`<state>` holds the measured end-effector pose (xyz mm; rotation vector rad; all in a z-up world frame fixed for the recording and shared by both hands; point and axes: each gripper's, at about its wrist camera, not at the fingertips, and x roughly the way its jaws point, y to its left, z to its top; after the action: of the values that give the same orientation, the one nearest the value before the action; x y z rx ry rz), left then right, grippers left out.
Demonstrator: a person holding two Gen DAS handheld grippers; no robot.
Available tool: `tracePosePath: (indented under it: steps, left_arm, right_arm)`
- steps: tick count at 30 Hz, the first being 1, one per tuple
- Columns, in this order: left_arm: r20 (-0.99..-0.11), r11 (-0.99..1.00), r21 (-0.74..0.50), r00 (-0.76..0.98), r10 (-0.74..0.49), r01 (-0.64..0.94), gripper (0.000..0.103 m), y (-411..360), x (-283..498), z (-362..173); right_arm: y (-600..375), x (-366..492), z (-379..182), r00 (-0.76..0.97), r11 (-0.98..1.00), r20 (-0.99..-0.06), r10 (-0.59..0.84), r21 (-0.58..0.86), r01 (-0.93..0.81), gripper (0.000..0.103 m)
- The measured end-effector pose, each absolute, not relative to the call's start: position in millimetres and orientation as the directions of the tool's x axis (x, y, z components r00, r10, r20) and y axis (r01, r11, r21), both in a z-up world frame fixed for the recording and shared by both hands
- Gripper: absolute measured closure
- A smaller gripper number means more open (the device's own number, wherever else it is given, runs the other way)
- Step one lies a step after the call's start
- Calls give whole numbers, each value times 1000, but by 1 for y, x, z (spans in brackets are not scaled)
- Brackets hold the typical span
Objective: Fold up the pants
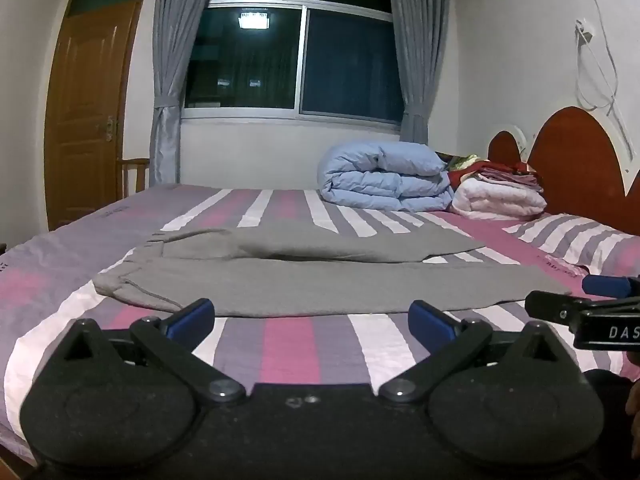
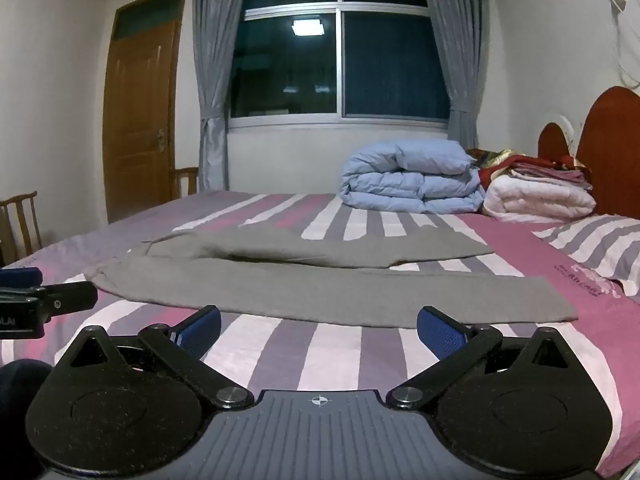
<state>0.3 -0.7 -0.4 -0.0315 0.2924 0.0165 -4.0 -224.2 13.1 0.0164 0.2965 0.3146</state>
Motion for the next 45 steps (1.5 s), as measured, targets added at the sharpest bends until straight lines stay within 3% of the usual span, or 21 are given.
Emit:
tracePosePath:
  steps: [1, 45]
  left_arm:
    - [-287, 999, -31, 958, 15, -25, 6, -1, 0, 0]
    - [-297, 999, -35, 955, 19, -31, 6, 2, 6, -6]
  right_arm:
    - [-222, -5, 14, 911, 951, -283, 300, 18, -307, 0]
    - [-227, -1, 7, 906, 953, -296, 302, 81, -291, 0]
